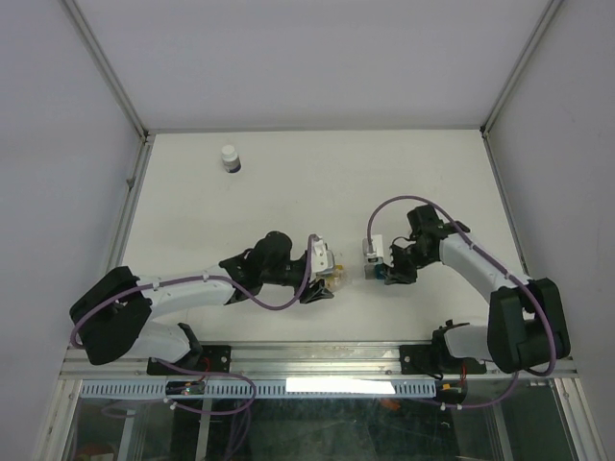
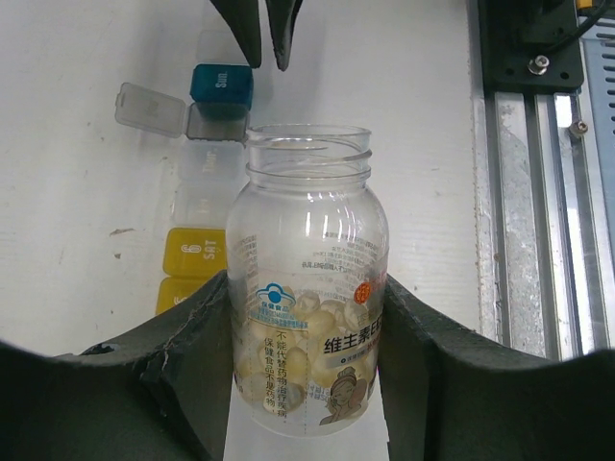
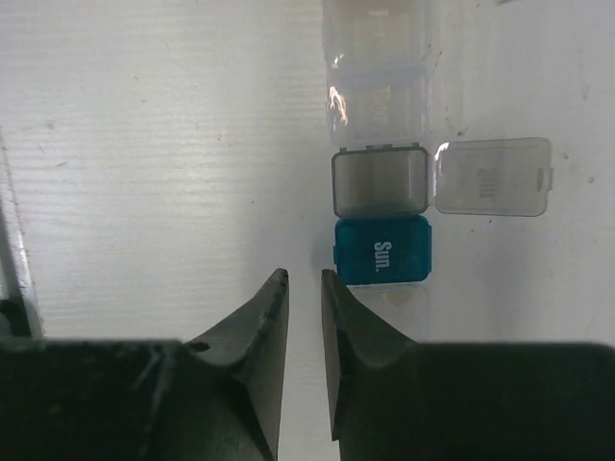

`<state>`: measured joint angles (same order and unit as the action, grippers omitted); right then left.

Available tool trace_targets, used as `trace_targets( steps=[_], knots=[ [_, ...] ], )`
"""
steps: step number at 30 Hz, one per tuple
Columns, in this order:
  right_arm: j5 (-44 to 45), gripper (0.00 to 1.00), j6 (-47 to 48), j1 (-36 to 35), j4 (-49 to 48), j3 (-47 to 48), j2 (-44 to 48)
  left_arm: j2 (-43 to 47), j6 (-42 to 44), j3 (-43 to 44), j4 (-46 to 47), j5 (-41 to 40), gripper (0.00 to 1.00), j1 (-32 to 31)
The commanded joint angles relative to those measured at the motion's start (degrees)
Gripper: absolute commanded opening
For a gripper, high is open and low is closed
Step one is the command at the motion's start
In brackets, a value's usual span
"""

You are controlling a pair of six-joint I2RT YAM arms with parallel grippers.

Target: Sort the pills into containers

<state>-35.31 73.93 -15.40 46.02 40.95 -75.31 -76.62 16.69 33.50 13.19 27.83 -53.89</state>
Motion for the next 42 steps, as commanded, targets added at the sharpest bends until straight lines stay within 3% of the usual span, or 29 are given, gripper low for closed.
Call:
trace_targets(
  steps=[1,4,8,12,19,21,23,26,29,31,34,37,39,42],
  knots=[
    [-7.76,0.23,-1.59,0.98,7.90,8.21,4.45,-1.37,-1.75,6.35,-3.30,-2.49,0.00,0.27],
    [-9.31,0.26,-7.21,1.23,13.08,16.33,5.46,-1.80,-1.09,7.63,-5.62,-3.15,0.00,0.27],
    [-9.99,0.32,-26.72,4.80,10.75,26.43,5.00,-3.28,0.79,11.48,-11.14,-3.92,0.00,0.02],
    [-22.98,0.37,-35.80,15.69,0.52,21.60,6.67,-7.60,0.66,16.96,-17.11,-6.71,0.00,-0.93],
    [-19.81,0.38,-40.52,20.50,-3.94,17.33,8.24,-15.98,-4.34,31.18,-32.57,-15.08,0.00,-7.17],
    [-18.81,0.39,-41.50,20.73,-5.19,16.90,8.54,-17.34,-4.47,31.72,-33.19,-16.89,0.00,-6.48],
    [-19.18,0.39,-41.90,20.76,-5.17,17.10,8.07,-19.85,-5.16,33.43,-34.82,-16.08,0.00,-3.71],
    [-19.84,0.39,-41.89,20.91,-4.52,17.03,7.59,-21.67,-4.28,39.29,-38.88,-15.05,0.00,-8.54],
    [-19.91,0.39,-41.51,21.36,-4.40,16.88,7.83,-23.23,-4.01,39.59,-40.51,-15.32,0.00,-4.91],
    [-19.81,0.39,-41.58,21.54,-4.66,16.71,7.62,-23.16,-3.51,42.13,-42.72,-14.51,0.00,-7.45],
    [-20.16,0.39,-40.78,22.41,-3.64,17.04,6.87,-23.95,-2.76,40.81,-41.96,-14.36,0.00,-4.20],
    [-20.11,0.40,-40.80,23.43,-3.88,16.55,6.69,-24.36,-0.83,43.17,-44.24,-13.29,0.00,-6.74],
    [-20.23,0.40,-40.80,23.94,-3.92,16.56,6.65,-25.17,-0.64,42.61,-43.99,-14.48,0.00,-3.76],
    [-19.95,0.40,-40.96,24.48,-4.25,16.14,6.54,-25.34,1.12,44.55,-45.13,-12.21,0.00,-5.70]
  ],
)
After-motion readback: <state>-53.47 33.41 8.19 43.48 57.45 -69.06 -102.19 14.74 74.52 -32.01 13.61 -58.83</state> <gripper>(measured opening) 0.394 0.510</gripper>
